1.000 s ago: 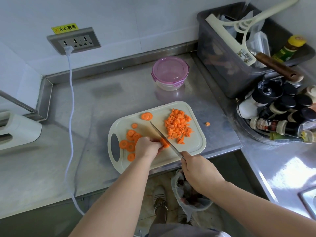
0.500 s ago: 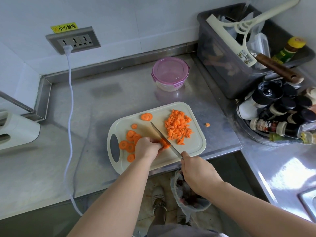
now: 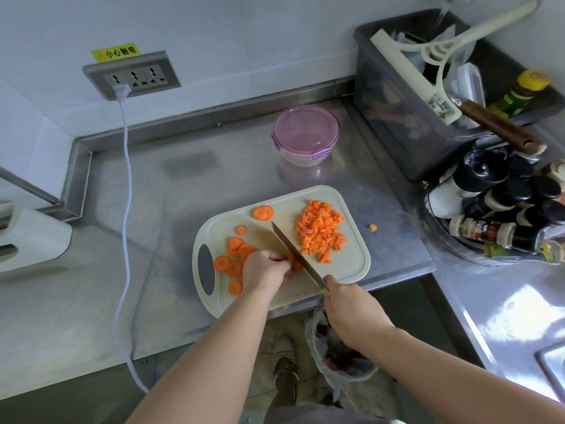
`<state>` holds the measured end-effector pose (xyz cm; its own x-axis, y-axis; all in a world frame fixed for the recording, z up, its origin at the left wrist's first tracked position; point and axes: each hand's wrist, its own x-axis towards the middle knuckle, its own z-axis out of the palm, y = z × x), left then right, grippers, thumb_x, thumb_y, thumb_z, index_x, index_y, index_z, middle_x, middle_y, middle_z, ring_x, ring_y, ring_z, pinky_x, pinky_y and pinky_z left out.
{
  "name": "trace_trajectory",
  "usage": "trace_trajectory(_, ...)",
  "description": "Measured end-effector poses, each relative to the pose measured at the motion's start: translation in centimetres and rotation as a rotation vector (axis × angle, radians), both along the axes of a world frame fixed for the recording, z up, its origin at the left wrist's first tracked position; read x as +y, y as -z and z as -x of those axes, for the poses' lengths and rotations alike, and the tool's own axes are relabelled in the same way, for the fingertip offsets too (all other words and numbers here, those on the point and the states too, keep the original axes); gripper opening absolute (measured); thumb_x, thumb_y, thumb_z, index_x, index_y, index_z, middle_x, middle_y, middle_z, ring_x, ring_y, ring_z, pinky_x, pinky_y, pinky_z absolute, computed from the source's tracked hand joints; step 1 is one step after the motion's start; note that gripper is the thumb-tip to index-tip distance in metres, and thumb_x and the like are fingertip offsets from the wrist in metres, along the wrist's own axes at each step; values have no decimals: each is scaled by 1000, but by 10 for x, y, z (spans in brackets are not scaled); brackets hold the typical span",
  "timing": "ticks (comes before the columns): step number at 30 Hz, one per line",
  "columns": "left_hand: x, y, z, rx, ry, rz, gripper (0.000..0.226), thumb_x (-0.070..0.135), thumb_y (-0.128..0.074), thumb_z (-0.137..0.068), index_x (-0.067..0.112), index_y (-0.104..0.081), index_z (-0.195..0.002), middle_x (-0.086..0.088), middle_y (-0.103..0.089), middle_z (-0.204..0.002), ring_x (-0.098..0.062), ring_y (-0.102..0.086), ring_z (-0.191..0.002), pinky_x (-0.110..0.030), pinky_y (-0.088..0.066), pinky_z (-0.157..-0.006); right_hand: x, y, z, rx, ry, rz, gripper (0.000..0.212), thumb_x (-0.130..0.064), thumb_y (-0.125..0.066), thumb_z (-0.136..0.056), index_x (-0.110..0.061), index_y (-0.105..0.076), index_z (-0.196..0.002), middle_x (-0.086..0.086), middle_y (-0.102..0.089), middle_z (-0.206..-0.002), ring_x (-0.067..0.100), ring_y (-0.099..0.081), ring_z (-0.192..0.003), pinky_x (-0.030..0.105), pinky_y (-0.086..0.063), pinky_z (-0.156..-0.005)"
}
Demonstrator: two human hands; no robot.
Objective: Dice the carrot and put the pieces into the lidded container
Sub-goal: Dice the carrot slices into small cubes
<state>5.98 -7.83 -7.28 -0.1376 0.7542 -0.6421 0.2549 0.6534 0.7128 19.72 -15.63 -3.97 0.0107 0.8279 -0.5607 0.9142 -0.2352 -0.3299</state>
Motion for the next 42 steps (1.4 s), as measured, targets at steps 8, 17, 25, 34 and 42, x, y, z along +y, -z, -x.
trace_trajectory(8,0,-1,0,52,32,-12,12,12,-73,-79,15,-66,-70,-10,-72,-75,-30,-70,-81,-44,-57,-82,-10,-12,1,57,-14,-111,17,-20,-32,-101,-18,-44,-113,7,-62,-83,28,-61,-73,39,-46,-59)
trace_trajectory(17,-1,-1,2,99,81,-30,3,18,-73,-79,18,-71,-81,-5,-73,-81,-24,-69,-86,-39,-56,-85,-11,-5,2,20,-27,-100,22,-17,-34,-99,-18,-42,-120,8,-62,-87,28,-62,-75,37,-46,-58)
trace_trajectory(25,1,3,2,86,57,-1,4,14,-72,-79,18,-70,-80,-7,-73,-84,-25,-69,-87,-40,-55,-87,-9,-1,4,-35,-77,-63,26,-12,-38,-98,-15,-39,-124,6,-60,-86,25,-59,-70,29,-34,-45)
trace_trajectory(34,2,6,3,34,8,28,11,6,-71,-77,15,-66,-75,-11,-72,-78,-27,-71,-78,-44,-57,-82,-5,-1,8,-38,-42,-21,26,-15,-31,-100,-13,-44,-122,10,-61,-101,29,-60,-86,34,-42,-65)
trace_trajectory(42,0,1,2,5,1,7,13,4,-69,-82,14,-65,-75,-11,-72,-79,-24,-71,-77,-37,-58,-82,-2,0,2,12,-16,-65,25,-14,-32,-100,-18,-43,-122,5,-64,-92,26,-64,-80,38,-53,-67)
